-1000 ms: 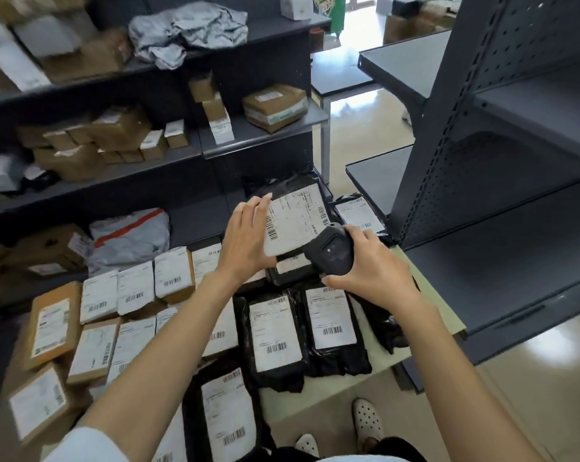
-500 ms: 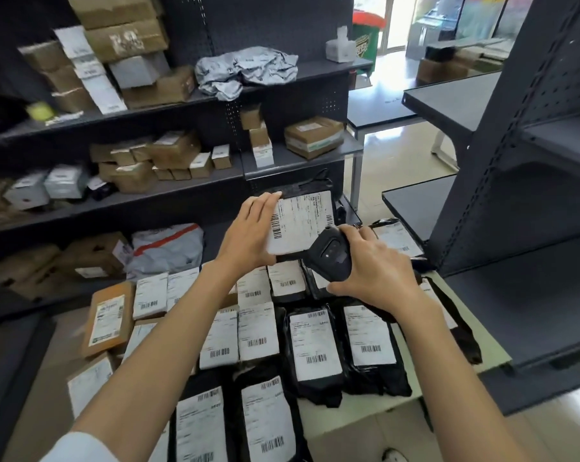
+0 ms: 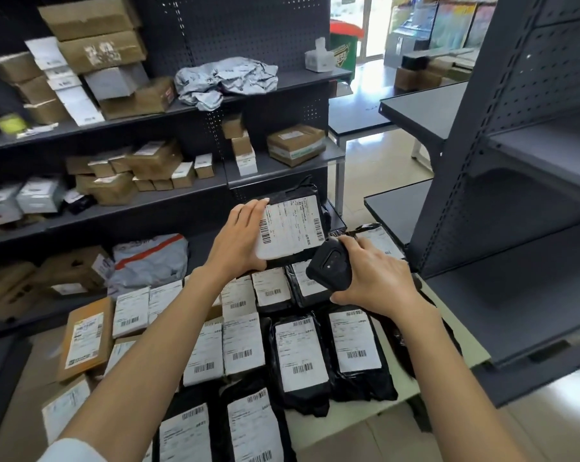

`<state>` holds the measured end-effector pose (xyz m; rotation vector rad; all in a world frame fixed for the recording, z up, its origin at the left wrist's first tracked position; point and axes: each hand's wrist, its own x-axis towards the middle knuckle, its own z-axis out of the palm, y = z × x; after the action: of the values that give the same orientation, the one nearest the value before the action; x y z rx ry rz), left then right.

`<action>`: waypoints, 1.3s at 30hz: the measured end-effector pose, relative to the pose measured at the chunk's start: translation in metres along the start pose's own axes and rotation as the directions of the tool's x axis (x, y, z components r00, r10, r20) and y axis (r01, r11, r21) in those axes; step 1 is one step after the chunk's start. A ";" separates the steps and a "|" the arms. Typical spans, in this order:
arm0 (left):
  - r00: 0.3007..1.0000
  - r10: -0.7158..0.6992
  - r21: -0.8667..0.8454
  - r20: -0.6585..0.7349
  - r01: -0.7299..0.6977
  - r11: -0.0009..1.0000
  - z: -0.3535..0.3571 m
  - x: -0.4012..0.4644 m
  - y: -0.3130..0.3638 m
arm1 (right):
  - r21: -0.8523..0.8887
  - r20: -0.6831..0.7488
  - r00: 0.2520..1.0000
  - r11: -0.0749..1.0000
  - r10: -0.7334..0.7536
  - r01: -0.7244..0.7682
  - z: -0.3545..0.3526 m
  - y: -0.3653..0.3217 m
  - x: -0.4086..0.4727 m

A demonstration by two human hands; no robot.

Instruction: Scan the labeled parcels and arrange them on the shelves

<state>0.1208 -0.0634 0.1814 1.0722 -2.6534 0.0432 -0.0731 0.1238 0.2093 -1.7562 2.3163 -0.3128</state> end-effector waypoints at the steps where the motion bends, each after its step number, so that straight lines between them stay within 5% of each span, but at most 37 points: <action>1: 1.000 0.012 -0.005 0.006 -0.012 1.000 0.002 0.003 0.004 | 0.025 -0.008 1.000 0.999 0.022 -0.022 0.000 0.005 -0.002; 13: 0.952 0.263 -0.133 0.160 -0.243 0.961 0.064 0.037 0.112 | 0.329 -0.024 0.920 0.872 0.391 -0.363 0.026 0.085 -0.054; 20: 0.864 0.450 -0.216 0.225 -0.406 0.888 0.122 0.037 0.214 | 0.427 0.003 0.742 0.670 0.671 -0.608 0.041 0.152 -0.120; 30: 0.747 0.621 -0.326 0.237 -0.541 0.775 0.165 0.048 0.391 | 0.530 -0.034 0.483 0.426 0.875 -0.733 0.031 0.256 -0.222; 39: 0.739 0.636 -0.411 0.225 -0.520 0.749 0.185 0.069 0.595 | 0.514 -0.034 0.390 0.350 0.920 -0.783 -0.022 0.405 -0.298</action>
<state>-0.3801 0.2966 0.0671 0.0985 -3.0609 -0.4898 -0.3731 0.5193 0.1231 -0.0708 2.7236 -0.8431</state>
